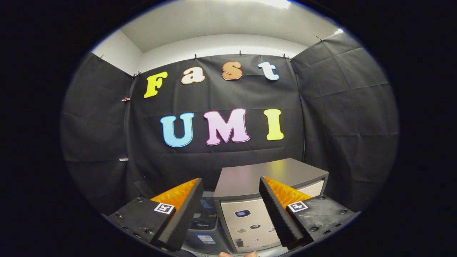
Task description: Put the clothes into the washing machine and then close the washing machine lid.
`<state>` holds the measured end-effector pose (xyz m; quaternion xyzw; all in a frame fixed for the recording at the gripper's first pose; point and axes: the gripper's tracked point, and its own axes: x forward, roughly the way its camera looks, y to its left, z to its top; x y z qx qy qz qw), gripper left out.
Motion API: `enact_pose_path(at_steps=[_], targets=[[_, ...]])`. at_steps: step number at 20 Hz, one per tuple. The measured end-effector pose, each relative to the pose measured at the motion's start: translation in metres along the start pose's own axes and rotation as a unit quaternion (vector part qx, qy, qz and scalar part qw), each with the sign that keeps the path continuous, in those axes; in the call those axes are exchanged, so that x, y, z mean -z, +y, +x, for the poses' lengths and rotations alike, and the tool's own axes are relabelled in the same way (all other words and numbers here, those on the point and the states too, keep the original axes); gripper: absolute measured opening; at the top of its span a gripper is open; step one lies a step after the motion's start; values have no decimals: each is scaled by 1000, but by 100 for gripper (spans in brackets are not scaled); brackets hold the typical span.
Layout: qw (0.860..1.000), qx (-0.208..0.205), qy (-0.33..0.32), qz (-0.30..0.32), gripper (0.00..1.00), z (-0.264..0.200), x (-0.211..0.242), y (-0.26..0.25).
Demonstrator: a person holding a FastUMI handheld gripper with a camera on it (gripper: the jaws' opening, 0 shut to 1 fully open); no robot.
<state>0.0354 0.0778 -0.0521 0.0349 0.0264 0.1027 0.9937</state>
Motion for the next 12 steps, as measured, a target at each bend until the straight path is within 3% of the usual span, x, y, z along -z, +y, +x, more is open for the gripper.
enact_pose_path(at_steps=[12], targets=[[1000, -2, -1, -4, 99, -3, 0, 4]])
